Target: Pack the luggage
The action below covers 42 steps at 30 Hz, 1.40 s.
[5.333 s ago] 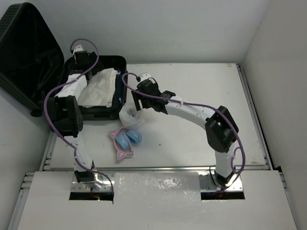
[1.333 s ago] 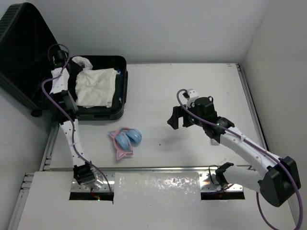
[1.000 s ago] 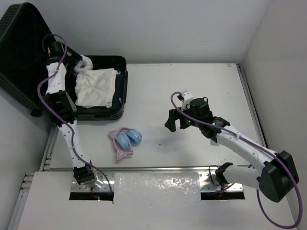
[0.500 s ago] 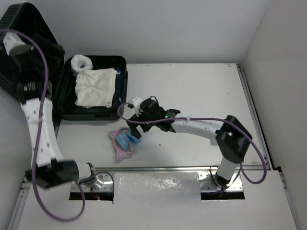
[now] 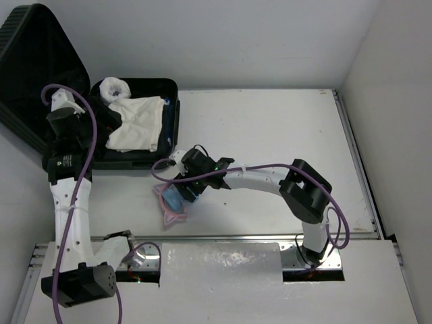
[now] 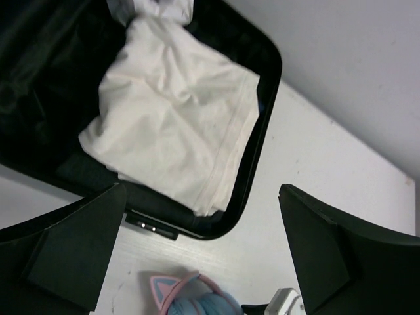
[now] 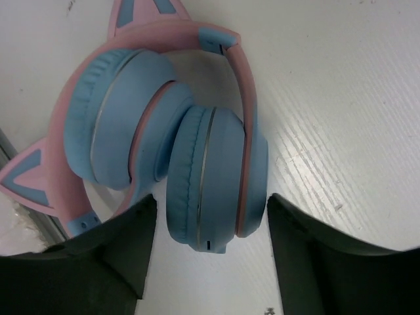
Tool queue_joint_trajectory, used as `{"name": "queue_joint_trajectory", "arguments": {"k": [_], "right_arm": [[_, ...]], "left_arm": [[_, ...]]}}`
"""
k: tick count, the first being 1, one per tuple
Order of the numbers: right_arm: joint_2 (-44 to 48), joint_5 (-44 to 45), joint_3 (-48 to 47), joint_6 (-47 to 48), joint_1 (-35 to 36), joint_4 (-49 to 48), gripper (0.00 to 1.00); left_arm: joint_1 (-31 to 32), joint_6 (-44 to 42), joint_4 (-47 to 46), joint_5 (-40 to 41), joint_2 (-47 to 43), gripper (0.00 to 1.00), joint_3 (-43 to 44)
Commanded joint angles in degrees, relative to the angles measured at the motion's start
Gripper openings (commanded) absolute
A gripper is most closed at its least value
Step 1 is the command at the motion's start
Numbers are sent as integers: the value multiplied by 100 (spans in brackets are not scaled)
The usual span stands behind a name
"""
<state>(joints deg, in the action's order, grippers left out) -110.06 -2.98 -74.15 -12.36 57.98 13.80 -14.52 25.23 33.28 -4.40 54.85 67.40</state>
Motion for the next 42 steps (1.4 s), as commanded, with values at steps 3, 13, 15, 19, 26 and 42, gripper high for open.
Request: {"name": "queue_joint_trajectory", "arguments": {"k": [3, 13, 15, 19, 26, 42], "right_arm": [[-331, 79, -117, 287, 30, 43, 57], [-131, 929, -83, 401, -5, -34, 0], [510, 1350, 233, 192, -128, -359, 0], [1889, 1871, 1700, -170, -532, -1632, 0], [3113, 1925, 2080, -415, -822, -1900, 0], [4212, 1028, 1983, -733, -928, -1574, 0]], "left_arm": [[178, -282, -163, -228, -97, 100, -349], [309, -247, -164, -1255, -343, 100, -1210], [449, -125, -225, -1596, -545, 100, -1508], [828, 130, -444, -2221, -791, 100, -1948], [2048, 710, -2119, -2952, -678, 99, -2818], [3175, 1203, -3784, -2970, -44, 59, -3101]]}}
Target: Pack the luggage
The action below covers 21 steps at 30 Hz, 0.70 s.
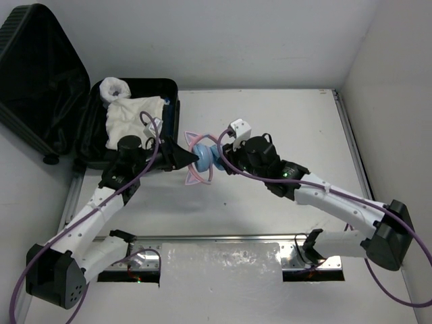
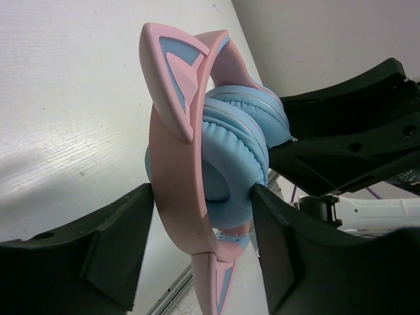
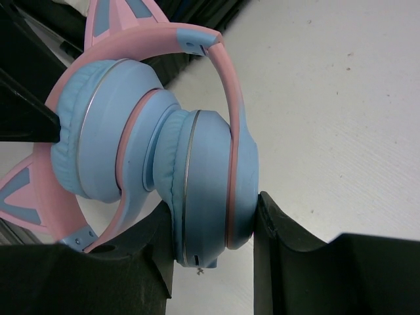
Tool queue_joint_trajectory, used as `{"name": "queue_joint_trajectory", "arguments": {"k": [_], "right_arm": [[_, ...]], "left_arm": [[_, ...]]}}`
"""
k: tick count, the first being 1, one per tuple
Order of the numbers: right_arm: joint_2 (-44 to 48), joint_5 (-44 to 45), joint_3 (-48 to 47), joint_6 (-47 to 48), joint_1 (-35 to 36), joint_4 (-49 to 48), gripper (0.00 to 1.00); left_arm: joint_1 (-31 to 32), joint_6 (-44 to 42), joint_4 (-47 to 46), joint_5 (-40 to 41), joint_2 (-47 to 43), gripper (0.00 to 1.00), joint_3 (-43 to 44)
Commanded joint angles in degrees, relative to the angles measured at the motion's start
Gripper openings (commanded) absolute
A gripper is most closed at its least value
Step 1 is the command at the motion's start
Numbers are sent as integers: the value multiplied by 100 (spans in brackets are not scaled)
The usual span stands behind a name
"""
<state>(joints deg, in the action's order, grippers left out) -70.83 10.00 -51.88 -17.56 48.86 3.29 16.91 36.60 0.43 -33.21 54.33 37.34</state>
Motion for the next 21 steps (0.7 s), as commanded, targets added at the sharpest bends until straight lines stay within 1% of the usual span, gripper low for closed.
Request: {"name": "queue_joint_trajectory", "arguments": {"k": [1, 2, 4, 5, 6, 7, 11, 12, 13, 14, 15, 17, 18, 19, 20, 21], "right_arm": [[324, -314, -253, -239, -8, -522, 0], [333, -428, -253, -265, -17, -531, 0], [359, -525, -253, -335, -17, -592, 0], [377, -578, -253, -353, -17, -610, 0], [377, -578, -253, -371, -8, -636, 0], [377, -569, -261, -379, -17, -637, 0], [368, -516, -270, -336, -17, -637, 0], [377, -543, -270, -309, -26, -645, 6], [385, -534, -253, -318, -17, -654, 14], [385, -517, -253, -318, -52, -663, 26], [385, -499, -244, -318, -61, -637, 60], [377, -438, -261, -301, -113, -584, 87], [351, -385, -296, -257, -131, -453, 99], [342, -280, -375, -230, -157, -356, 99], [333, -236, -393, -204, -201, -321, 99], [350, -201, -419, -134, -228, -68, 99]], "left_arm": [[41, 49, -500, -98, 8, 56, -122], [41, 32, -491, -98, 17, 47, -122], [41, 40, -508, -124, 25, 44, -113], [50, 58, -543, -194, 43, 30, -113], [50, 75, -570, -238, 52, 20, -113], [50, 93, -587, -265, 52, 0, -104], [50, 49, -500, -230, 17, 0, 1], [41, 58, -465, -151, -27, 0, 53], [41, 67, -430, 93, -71, 0, 89], [32, 58, -377, 243, -167, 0, 141], [23, 49, -194, 410, -211, 0, 290], [6, -38, 209, 990, -299, 0, 553], [-12, -161, 586, 1201, -308, 0, 903], [-38, -231, 799, 1673, -309, 0, 1098], [-82, -302, 984, 1825, -274, 0, 1291], [-239, -433, 1221, 1992, -239, 0, 1641]]}}
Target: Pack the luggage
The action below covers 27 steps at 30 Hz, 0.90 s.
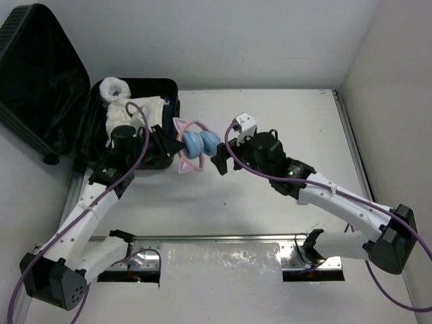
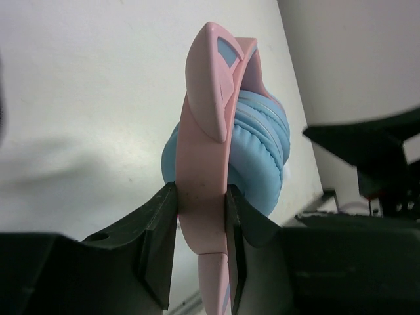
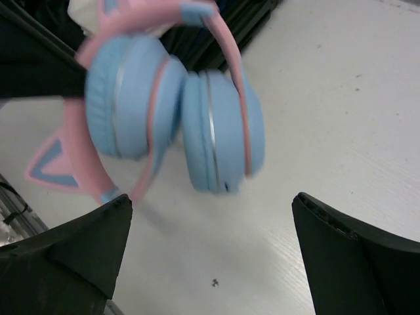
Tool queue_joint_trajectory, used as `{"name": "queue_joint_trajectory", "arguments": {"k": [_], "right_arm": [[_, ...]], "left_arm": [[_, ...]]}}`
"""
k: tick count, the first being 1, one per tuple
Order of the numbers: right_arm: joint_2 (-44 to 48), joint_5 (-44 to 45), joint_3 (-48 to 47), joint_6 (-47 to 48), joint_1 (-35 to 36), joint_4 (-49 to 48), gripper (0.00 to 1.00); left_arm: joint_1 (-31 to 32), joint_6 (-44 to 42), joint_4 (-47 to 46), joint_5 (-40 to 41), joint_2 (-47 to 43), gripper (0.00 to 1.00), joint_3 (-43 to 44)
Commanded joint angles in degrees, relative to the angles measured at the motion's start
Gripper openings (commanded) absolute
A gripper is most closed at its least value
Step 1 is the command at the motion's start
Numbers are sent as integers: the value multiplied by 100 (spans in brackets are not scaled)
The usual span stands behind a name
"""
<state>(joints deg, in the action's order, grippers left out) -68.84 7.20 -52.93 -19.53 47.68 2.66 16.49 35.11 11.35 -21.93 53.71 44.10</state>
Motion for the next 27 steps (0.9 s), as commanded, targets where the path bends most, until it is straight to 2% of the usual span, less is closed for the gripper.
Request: {"name": "queue_joint_trajectory", "arguments": {"k": [1, 5, 7, 8, 9, 11, 12, 15, 17, 18, 20, 22, 24, 27], "right_arm": [[178, 219, -306, 81, -162, 59, 99], [379, 308, -122, 142, -417, 217, 99], [554, 343, 10, 212, -548, 331, 99], [556, 378, 10, 213, -549, 367, 99], [599, 396, 54, 274, -549, 402, 99], [766, 431, 124, 309, -549, 464, 99], [836, 449, 238, 318, -549, 455, 99], [1039, 449, 414, 344, -549, 490, 99], [1153, 405, 546, 327, -549, 586, 99], [1188, 361, 590, 310, -549, 604, 99], [1302, 117, 739, 222, -549, 614, 99], [1355, -87, 819, 230, -558, 613, 99], [1452, -122, 872, 265, -558, 692, 99], [1619, -298, 1021, 283, -549, 710, 99]], "left_arm": [[-321, -338, 304, 979, -125, 0, 1143], [-1392, -496, 534, 551, 297, 0, 1784], [-2015, -1213, 1435, 1930, 734, 0, 2555], [-2018, -1357, 1596, 1938, 868, 0, 2769], [-2218, -1471, 1755, 2887, 1025, 0, 3006], [-2421, -1866, 2218, 3517, 1631, 0, 3776], [-2423, -1929, 2396, 4408, 1895, 0, 4069], [-2440, -2674, 2302, 5214, 2983, 0, 4896], [-2431, -3436, 1979, 5373, 3372, 0, 5319], [-2440, -3537, 1880, 5410, 3739, 0, 5433], [-2493, -4168, 1555, 5166, 4093, 0, 5662], [-2598, -4607, 1623, 4998, 4699, 0, 5994], [-2686, -4663, 1755, 5243, 5138, 0, 6250], [-2844, -4969, 1661, 5190, 5115, 0, 6235]]}}
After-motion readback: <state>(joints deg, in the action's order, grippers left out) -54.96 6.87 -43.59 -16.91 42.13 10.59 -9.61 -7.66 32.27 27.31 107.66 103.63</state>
